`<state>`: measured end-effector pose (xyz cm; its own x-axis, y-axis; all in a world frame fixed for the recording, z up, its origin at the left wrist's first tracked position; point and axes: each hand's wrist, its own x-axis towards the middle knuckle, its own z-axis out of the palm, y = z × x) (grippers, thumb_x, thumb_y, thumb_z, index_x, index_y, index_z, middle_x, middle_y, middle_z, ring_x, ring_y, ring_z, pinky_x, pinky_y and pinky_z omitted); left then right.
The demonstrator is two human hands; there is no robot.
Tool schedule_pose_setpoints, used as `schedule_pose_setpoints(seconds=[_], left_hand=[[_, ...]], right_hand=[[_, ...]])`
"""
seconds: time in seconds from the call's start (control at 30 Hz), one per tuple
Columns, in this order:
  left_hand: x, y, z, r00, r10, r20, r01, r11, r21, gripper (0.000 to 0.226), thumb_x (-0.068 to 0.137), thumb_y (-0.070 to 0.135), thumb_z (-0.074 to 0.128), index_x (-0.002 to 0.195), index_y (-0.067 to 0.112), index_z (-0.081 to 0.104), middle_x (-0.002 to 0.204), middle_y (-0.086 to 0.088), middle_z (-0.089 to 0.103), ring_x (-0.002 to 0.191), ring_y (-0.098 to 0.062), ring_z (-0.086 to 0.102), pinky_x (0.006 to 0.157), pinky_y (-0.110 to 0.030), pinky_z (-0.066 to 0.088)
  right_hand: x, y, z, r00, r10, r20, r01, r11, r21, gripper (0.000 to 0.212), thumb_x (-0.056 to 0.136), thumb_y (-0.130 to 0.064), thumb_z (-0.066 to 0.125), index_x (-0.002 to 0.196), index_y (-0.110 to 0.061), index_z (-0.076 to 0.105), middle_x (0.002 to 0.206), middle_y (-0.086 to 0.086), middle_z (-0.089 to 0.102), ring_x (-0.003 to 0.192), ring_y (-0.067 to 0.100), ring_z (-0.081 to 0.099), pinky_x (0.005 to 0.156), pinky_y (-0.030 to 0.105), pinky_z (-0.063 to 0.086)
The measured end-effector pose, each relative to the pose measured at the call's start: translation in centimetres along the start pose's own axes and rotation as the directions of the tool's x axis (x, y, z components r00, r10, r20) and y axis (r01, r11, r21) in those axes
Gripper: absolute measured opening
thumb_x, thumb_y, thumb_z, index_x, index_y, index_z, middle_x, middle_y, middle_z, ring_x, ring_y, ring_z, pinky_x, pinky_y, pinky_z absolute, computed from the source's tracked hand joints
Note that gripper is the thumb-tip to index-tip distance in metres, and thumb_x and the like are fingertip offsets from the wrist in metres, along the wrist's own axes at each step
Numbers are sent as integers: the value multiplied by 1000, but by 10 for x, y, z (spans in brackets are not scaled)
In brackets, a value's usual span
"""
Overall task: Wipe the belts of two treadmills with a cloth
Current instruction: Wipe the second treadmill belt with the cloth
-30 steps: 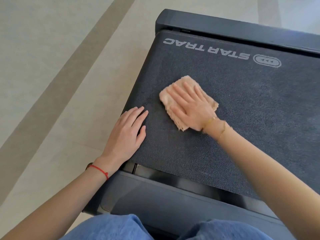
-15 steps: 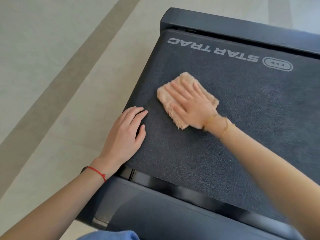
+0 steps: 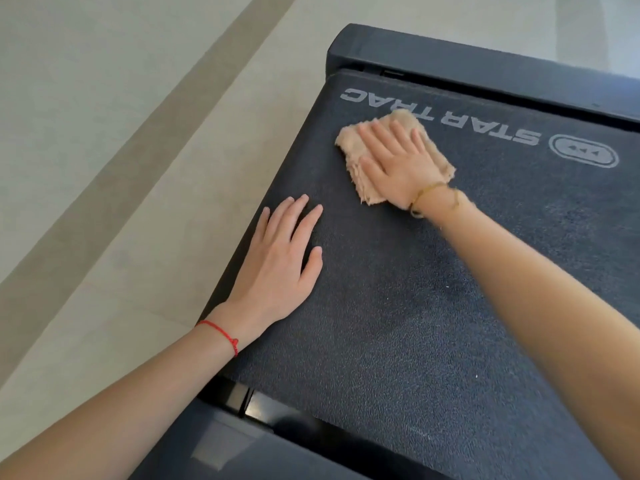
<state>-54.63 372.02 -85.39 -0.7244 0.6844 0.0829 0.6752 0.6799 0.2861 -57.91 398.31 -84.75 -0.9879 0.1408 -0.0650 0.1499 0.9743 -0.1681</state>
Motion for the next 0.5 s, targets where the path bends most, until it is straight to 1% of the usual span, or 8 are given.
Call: schedule_pose_setpoints(seconds=[0.1,0.2,0.27,0.33,0.4,0.43,0.47,0.5], left_hand=[[1,2,2,1000,-7,19,6,998,55,58,101,36,23,156,15,25,163,-6,21,152,-23,14,123,-49,16],[1,1,3,1000,-6,30,4,998,59,59,101,38,21,156,16,24,163,-6,21,152,-22,13,122,-49,16],[1,0,4,1000,-1,31,-1,998,59,59,101,37,22,156,16,24,163,-6,20,152,-22,12,122,-48,17],[1,-1,5,999,6,31,-8,998,54,58,102,37,23,156,16,24,163,-5,20,152,-21,12,122,-49,17],[0,-1,6,1000,8,30,-10,998,64,58,102,36,24,156,17,23,163,-4,19,153,-21,11,122,-48,16],[0,-2,6,1000,7,29,-9,997,75,58,102,36,24,157,17,22,164,-4,19,153,-21,11,122,-48,16],[0,-2,7,1000,7,30,-10,996,85,58,102,36,23,157,17,22,164,-4,18,153,-21,11,123,-48,16],[-1,-2,7,999,8,31,-11,996,92,59,102,36,23,157,17,22,164,-5,18,153,-22,11,123,-48,16]], right_hand=[[59,1,-7,997,79,-1,-79,997,13,58,105,-47,12,158,-27,4,166,-3,0,152,27,-5,122,47,-6],[104,-24,-8,995,101,19,-101,995,8,58,105,-44,11,158,-23,3,166,0,-2,152,29,-6,122,50,-6],[114,-45,-7,998,54,25,-54,999,8,58,105,-44,12,158,-23,6,166,1,0,152,29,-4,122,51,-5],[105,-58,-3,998,-59,25,60,998,-9,57,105,-45,12,158,-24,10,166,2,3,152,29,-2,122,50,-4],[87,-53,3,985,-170,13,170,985,-16,57,104,-47,14,158,-27,11,166,0,6,152,27,1,122,48,-3],[80,-42,4,981,-193,4,193,981,-14,58,104,-49,15,158,-29,11,166,-1,7,152,26,2,122,47,-3],[76,-28,2,983,-186,-8,186,982,-15,59,103,-50,16,158,-29,10,166,-1,8,152,26,3,122,47,-3],[75,-12,-1,989,-144,-26,144,989,-27,60,103,-51,16,158,-29,10,166,-1,7,152,26,3,122,47,-3]])
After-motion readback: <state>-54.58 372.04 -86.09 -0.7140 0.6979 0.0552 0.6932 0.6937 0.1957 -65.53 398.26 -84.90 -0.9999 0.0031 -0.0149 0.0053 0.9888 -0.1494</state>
